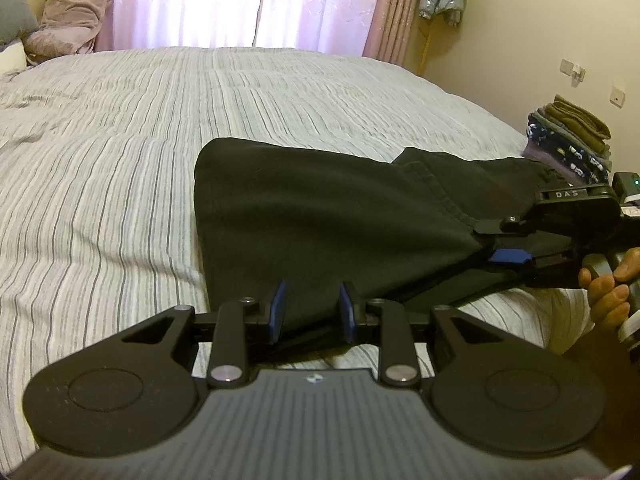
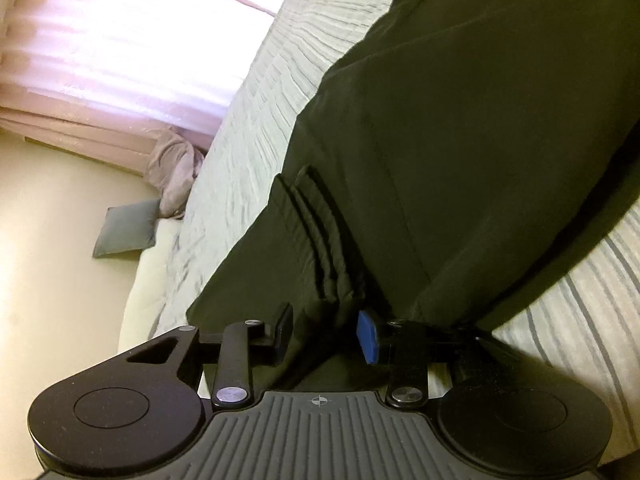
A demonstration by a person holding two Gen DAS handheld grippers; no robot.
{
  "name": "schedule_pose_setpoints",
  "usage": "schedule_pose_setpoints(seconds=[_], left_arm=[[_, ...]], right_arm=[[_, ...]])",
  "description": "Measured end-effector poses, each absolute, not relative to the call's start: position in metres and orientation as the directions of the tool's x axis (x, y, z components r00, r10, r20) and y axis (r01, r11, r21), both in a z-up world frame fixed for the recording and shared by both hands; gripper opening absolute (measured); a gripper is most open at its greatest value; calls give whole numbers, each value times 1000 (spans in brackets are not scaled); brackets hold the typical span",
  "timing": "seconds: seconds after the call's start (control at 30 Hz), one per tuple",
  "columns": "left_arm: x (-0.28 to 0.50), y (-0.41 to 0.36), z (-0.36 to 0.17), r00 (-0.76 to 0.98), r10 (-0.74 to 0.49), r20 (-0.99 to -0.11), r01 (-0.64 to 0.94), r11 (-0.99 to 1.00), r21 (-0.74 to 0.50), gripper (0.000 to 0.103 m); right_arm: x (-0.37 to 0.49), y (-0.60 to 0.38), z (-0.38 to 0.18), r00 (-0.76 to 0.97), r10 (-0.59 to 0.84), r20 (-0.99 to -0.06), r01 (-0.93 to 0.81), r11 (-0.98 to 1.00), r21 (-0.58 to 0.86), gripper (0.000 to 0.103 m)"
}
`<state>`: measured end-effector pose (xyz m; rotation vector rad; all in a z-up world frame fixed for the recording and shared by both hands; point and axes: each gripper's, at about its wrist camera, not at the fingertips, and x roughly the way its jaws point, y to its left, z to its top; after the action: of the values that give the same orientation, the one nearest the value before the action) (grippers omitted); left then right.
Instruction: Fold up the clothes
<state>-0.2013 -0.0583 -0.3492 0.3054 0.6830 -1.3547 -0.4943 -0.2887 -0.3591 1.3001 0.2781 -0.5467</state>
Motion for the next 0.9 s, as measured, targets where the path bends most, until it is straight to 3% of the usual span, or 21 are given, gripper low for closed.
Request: schedule_pose_setpoints(seconds=[0.07, 0.1, 0.17, 0.37, 0.5, 0.6, 0.73, 0.8, 0.9], left_arm=[[-202, -59, -349, 63, -790, -610, 959, 216, -181, 24], [-202, -59, -349, 63, -790, -610, 959, 216, -182, 24], [-202, -59, -348, 62, -790, -611, 959, 217, -184, 24], [-206, -64, -344, 33, -801, -597, 964, 183, -192, 24], [-212, -71, -347, 26, -793, -608, 969, 169, -179, 24], [-211, -71, -346, 39, -786, -617, 971, 175, -161, 24], [-206, -65, -335, 77, -790, -609, 972, 195, -130, 24], [-201, -62, -327, 92, -797, -597, 972, 201, -119, 24], [-191, -69, -317, 107, -802, -587, 977, 195, -89, 24]], right_arm=[[-486, -287, -356, 831, -247, -498, 547, 200, 813, 36], [-482, -285, -354, 821, -265, -505, 562, 225, 796, 19], [-478, -277, -347, 810, -297, -506, 581, 295, 758, 16], [-485, -238, -305, 777, -454, -437, 623, 453, 638, 15], [-489, -245, -335, 674, -451, -585, 733, 315, 602, 15], [-489, -247, -348, 679, -428, -597, 729, 289, 621, 15], [-487, -251, -330, 635, -425, -645, 773, 344, 533, 26], [-486, -248, -315, 585, -473, -659, 810, 379, 447, 42], [-477, -239, -289, 501, -594, -629, 858, 435, 273, 45]])
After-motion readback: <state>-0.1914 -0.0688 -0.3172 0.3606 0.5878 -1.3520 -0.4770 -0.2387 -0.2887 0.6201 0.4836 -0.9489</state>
